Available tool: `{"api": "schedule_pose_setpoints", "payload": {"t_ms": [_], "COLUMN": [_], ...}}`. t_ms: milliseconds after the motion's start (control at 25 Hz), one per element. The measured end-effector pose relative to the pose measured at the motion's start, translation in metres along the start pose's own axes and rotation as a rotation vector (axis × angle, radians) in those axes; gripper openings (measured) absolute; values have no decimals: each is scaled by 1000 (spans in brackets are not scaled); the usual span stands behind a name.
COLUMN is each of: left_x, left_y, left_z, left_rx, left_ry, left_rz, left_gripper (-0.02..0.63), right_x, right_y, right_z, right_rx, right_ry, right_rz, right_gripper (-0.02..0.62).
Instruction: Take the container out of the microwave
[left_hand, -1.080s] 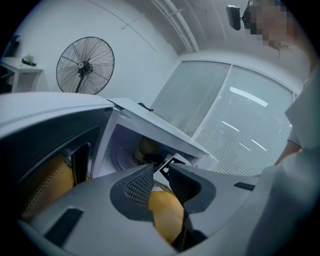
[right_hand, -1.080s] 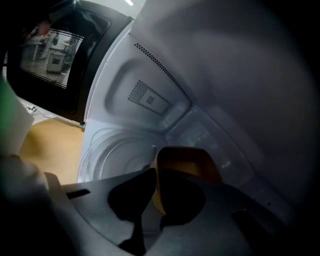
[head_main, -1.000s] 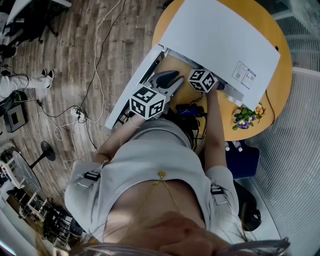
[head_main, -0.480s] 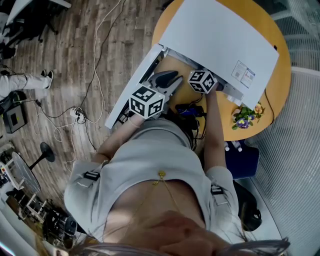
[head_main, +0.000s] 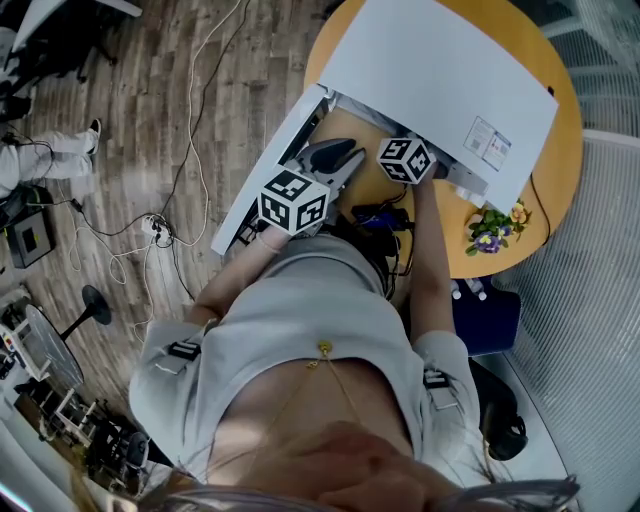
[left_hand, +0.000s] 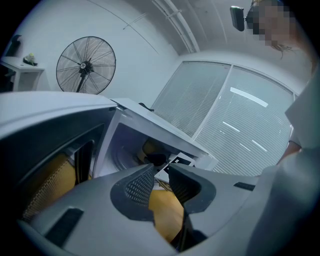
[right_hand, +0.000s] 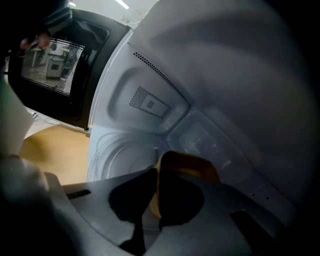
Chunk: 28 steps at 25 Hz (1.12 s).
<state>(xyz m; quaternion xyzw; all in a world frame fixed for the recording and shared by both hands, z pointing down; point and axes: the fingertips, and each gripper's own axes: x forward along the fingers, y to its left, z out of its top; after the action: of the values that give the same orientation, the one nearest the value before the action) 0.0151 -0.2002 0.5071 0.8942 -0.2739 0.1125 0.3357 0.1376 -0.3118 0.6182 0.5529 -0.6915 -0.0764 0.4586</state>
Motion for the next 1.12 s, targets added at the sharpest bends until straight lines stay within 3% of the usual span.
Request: {"api": "schedule_pose_setpoints", "payload": {"t_ms": [1120], "left_x": [-6], "left_y": [-11], "left_z": [-11], "left_rx": [15], "left_ry": [14], "left_rz": [-51], "left_gripper": [101], "right_x": [-78], "right_y": [27], "right_z": [27], "right_rx": [30], "right_ry": [-78], "right_rz": [65], "right_gripper": [32]}}
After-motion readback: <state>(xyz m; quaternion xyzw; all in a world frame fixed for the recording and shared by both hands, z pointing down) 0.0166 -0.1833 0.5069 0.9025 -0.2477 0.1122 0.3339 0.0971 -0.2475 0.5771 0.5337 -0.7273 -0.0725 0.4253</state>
